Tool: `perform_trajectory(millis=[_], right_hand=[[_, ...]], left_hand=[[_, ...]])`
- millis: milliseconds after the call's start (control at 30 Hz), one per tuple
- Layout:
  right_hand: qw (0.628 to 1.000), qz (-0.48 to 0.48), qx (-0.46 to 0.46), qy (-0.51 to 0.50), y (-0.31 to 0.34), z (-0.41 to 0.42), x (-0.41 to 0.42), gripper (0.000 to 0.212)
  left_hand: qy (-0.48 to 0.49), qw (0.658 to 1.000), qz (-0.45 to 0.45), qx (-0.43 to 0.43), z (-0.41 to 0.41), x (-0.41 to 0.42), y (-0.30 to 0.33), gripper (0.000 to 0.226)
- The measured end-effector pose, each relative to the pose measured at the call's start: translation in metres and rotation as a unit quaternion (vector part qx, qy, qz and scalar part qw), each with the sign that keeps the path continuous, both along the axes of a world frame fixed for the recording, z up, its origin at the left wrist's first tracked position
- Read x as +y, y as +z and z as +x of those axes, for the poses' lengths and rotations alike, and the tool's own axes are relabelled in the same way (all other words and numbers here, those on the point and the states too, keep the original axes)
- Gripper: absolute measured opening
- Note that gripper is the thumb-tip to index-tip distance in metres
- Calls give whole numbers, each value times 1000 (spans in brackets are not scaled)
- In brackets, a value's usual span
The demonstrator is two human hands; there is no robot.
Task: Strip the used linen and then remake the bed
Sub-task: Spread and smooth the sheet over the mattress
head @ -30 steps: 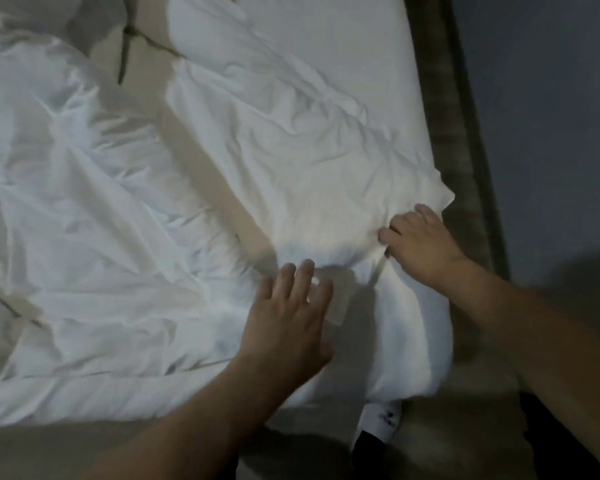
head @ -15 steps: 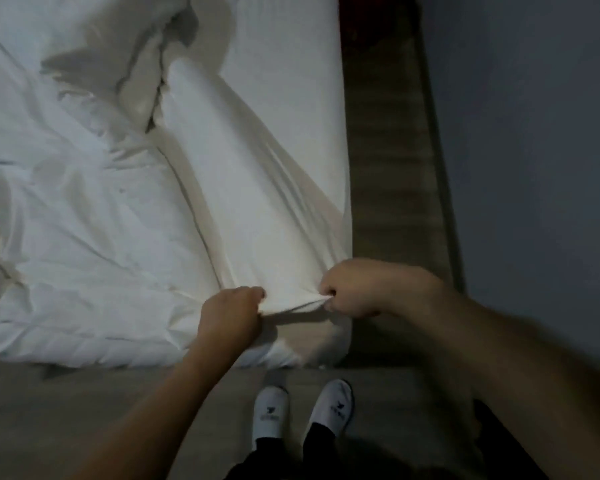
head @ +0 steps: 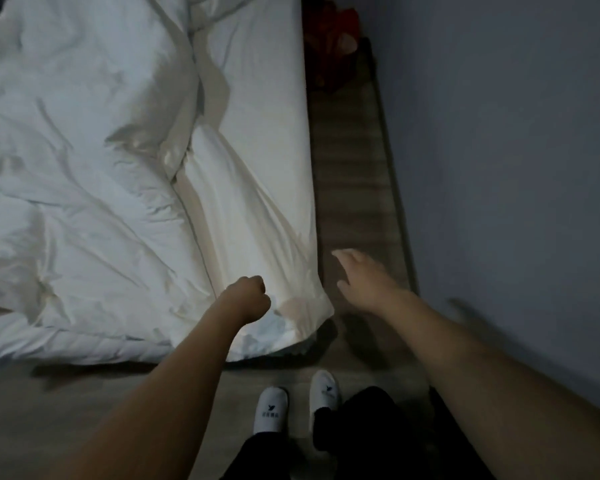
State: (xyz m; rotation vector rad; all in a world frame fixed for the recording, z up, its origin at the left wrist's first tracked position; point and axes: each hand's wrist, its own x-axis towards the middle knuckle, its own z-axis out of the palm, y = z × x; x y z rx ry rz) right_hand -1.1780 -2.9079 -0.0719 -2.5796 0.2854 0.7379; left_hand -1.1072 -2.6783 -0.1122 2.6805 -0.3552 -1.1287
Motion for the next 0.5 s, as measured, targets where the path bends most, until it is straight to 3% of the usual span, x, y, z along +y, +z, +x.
perform_trajectory(millis=[100,500], right_hand=[[997,-3,-56,45,25,11,-19,68],[989,-36,-47,137,45,116,-186,72]], left_hand=[[28,999,-6,-35,3,-30,24,39],[165,985,51,-19,82,-142,36,43]])
